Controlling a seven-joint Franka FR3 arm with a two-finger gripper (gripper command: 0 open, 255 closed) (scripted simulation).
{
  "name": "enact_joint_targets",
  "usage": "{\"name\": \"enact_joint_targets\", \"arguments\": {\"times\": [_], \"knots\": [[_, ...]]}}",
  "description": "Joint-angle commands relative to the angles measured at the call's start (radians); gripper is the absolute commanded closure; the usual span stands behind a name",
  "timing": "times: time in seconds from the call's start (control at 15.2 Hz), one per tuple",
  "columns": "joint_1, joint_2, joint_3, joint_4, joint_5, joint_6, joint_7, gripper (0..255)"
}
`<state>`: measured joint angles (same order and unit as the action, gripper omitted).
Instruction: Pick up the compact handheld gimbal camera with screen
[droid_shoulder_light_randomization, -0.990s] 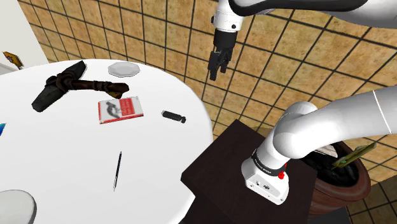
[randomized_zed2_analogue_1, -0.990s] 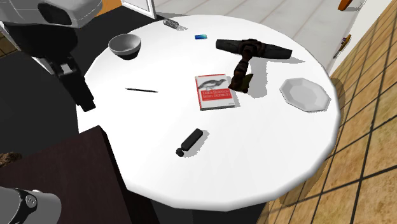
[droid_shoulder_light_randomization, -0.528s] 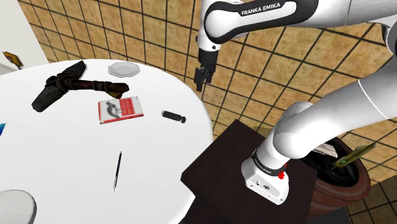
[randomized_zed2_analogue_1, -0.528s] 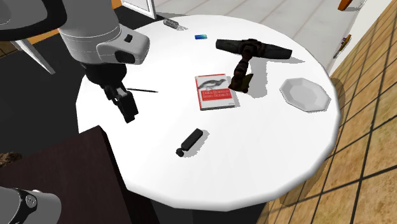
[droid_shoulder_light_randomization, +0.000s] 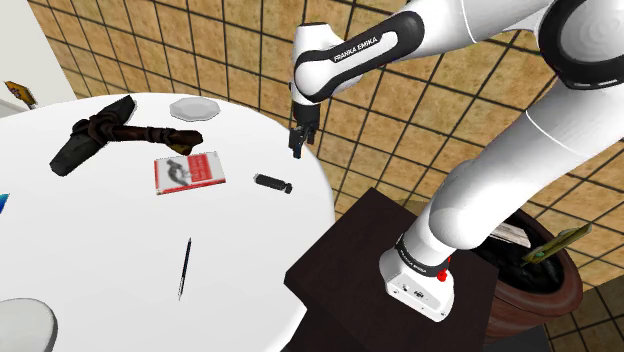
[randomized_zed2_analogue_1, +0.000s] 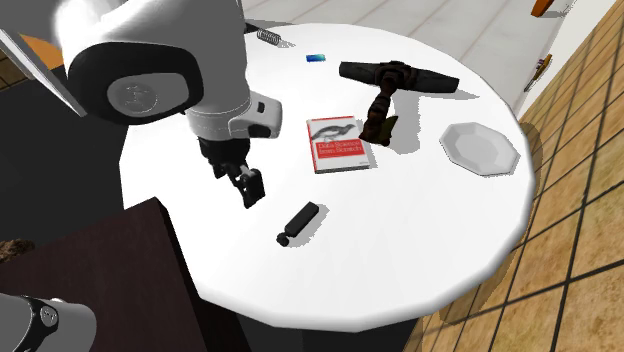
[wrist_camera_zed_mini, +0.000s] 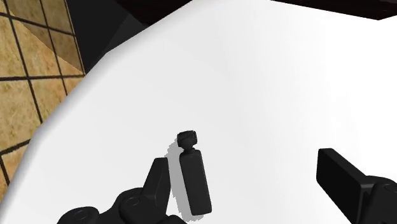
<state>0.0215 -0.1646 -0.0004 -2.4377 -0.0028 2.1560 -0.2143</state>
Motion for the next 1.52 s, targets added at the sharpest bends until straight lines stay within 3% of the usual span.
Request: {"name": "enact_joint_targets", "arguments": {"times": [0.0, 0.53, 1.06, 1.45], "knots": [[-0.002, 0.077, -0.002, 0.017, -0.008, 0.062, -0.012, 0], [-0.003, 0.393, -0.004, 0.153, -0.043, 0.244, -0.039, 0], [0.002, 0.711, -0.011, 0.371, -0.079, 0.346, -0.058, 0], [0.004, 0.783, -0.013, 0.396, -0.083, 0.393, -0.055, 0]]}}
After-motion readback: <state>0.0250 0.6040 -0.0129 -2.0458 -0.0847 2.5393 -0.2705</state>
